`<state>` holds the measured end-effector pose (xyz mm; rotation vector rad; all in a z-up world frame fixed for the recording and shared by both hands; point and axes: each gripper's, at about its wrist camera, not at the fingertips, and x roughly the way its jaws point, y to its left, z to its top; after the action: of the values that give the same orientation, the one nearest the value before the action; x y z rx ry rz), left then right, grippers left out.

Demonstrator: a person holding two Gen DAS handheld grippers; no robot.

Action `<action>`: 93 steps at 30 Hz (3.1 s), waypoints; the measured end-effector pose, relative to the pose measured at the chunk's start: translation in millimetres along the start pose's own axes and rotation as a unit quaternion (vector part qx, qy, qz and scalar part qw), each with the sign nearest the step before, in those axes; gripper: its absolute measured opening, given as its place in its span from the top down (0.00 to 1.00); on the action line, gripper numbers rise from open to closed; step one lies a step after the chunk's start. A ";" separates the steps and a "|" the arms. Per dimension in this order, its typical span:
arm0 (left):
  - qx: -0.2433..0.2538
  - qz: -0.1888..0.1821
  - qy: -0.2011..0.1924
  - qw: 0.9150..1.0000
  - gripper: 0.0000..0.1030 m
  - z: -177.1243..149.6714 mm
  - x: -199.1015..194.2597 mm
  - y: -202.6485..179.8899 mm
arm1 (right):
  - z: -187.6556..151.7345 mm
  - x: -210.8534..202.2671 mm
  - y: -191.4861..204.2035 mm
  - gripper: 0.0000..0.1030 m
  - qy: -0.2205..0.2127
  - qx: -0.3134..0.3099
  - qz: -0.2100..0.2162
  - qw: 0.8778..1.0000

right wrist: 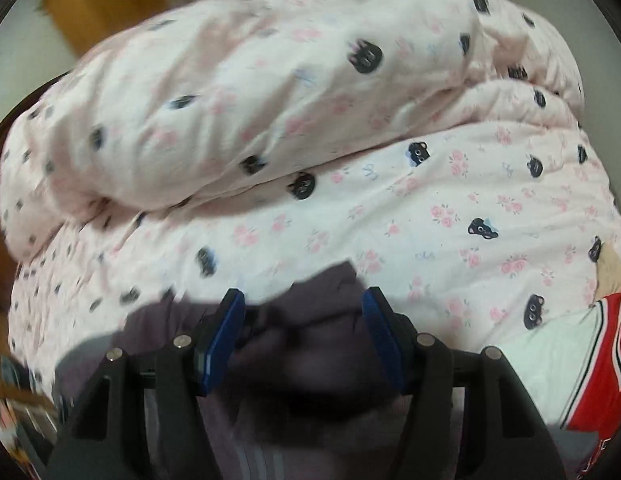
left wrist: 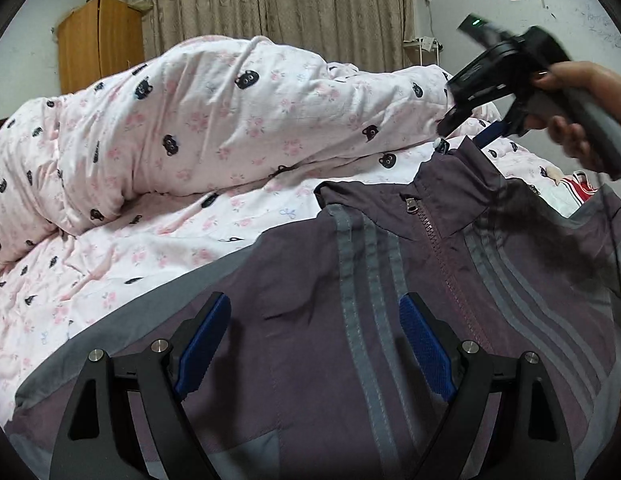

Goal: Fold clothes

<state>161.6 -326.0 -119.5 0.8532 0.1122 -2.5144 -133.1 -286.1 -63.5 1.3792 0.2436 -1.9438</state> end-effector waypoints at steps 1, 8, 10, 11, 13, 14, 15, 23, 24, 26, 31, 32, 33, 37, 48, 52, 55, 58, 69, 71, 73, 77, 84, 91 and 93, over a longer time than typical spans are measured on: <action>-0.002 -0.001 0.004 1.000 0.19 0.6 2.5 -0.1 | 5.2 9.7 -0.3 0.39 0.010 0.005 -0.007 1.000; -0.013 -0.004 0.021 1.000 0.19 4.1 15.7 4.4 | 19.6 61.6 3.9 0.72 0.070 -0.006 -0.070 0.995; -0.017 -0.006 0.024 1.000 0.19 4.0 17.9 5.5 | 16.0 61.1 5.1 0.85 0.073 -0.013 -0.066 0.995; -0.018 -0.006 0.025 0.999 0.19 4.3 18.9 6.3 | 14.0 57.7 6.1 0.88 0.070 -0.018 -0.063 0.995; -0.023 -0.005 0.023 0.999 0.19 4.9 18.7 7.7 | 10.0 50.9 7.9 0.90 0.063 -0.027 -0.056 0.996; -0.025 -0.005 0.022 0.999 0.19 5.2 18.6 8.4 | 6.1 41.4 12.0 0.91 0.050 -0.041 -0.045 0.997; -0.026 -0.004 0.020 0.999 0.19 6.0 18.5 9.2 | 1.9 30.7 16.6 0.92 0.034 -0.057 -0.031 0.997; -0.059 -0.008 -0.026 0.998 0.19 35.8 7.3 30.5 | -31.7 -55.3 53.7 0.92 -0.087 -0.184 0.075 0.976; -0.059 -0.014 -0.031 0.998 0.19 41.5 8.2 32.9 | -35.9 -66.0 58.3 0.92 -0.102 -0.200 0.088 0.971; -0.060 -0.027 -0.040 0.997 0.19 54.2 13.2 36.4 | -49.9 -76.2 63.7 0.92 -0.107 -0.221 0.106 0.963; -0.022 -0.069 -0.017 0.997 0.19 78.6 51.5 15.2 | -85.3 -83.5 63.7 0.92 -0.094 -0.258 0.134 0.952; -0.010 -0.085 -0.014 0.996 0.19 81.9 56.1 5.8 | -92.6 -84.3 60.2 0.92 -0.092 -0.263 0.142 0.950; 0.003 -0.100 -0.012 0.995 0.19 85.3 60.6 -3.6 | -99.6 -85.6 57.3 0.92 -0.090 -0.269 0.148 0.948; 0.044 -0.173 -0.024 0.984 0.19 95.5 56.1 -40.9 | -123.2 -88.7 51.3 0.92 -0.088 -0.293 0.149 0.940; 0.052 -0.168 -0.049 0.983 0.19 120.3 66.3 -67.5 | -138.4 -107.6 36.7 0.92 -0.113 -0.305 0.183 0.928; 0.035 -0.129 -0.080 0.988 0.19 133.5 60.2 -57.4 | -137.2 -115.4 27.6 0.92 -0.127 -0.298 0.196 0.926; 0.002 -0.094 -0.096 0.991 0.18 141.1 58.9 -37.3 | -131.0 -116.8 19.4 0.93 -0.142 -0.280 0.192 0.930; -0.016 -0.035 -0.103 0.994 0.18 143.7 62.6 -21.5 | -120.1 -109.9 13.5 0.93 -0.155 -0.258 0.164 0.940; -0.065 0.013 -0.069 0.995 0.18 108.3 89.7 20.7 | -87.6 -57.4 18.9 0.68 -0.162 -0.194 0.057 0.966; -0.060 0.010 -0.052 0.997 0.18 101.7 99.5 16.9 | -85.9 -60.5 25.8 0.28 -0.183 -0.188 0.060 0.963; -0.058 0.012 -0.036 0.998 0.18 99.7 107.5 14.0 | -81.3 -59.2 35.1 0.25 -0.196 -0.183 0.052 0.962; -0.059 0.035 0.000 0.998 0.18 92.7 123.6 13.4 | -65.0 -35.2 45.9 0.25 -0.184 -0.149 0.016 0.971; -0.101 0.053 0.117 0.987 0.18 69.6 163.7 30.3 | -34.1 48.7 44.9 0.27 -0.110 -0.113 -0.091 0.983; -0.085 0.017 0.067 0.994 0.18 94.6 147.1 24.2 | -21.8 65.1 -28.5 0.27 -0.098 0.013 -0.145 0.984; -0.037 0.021 0.074 0.996 0.18 104.4 151.5 11.4 | -22.3 58.4 -32.1 0.27 -0.113 0.000 -0.136 0.984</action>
<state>4.5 -422.4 -124.7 0.9992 0.2320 -2.3910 -146.8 -277.4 -131.9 1.1594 0.3384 -2.3052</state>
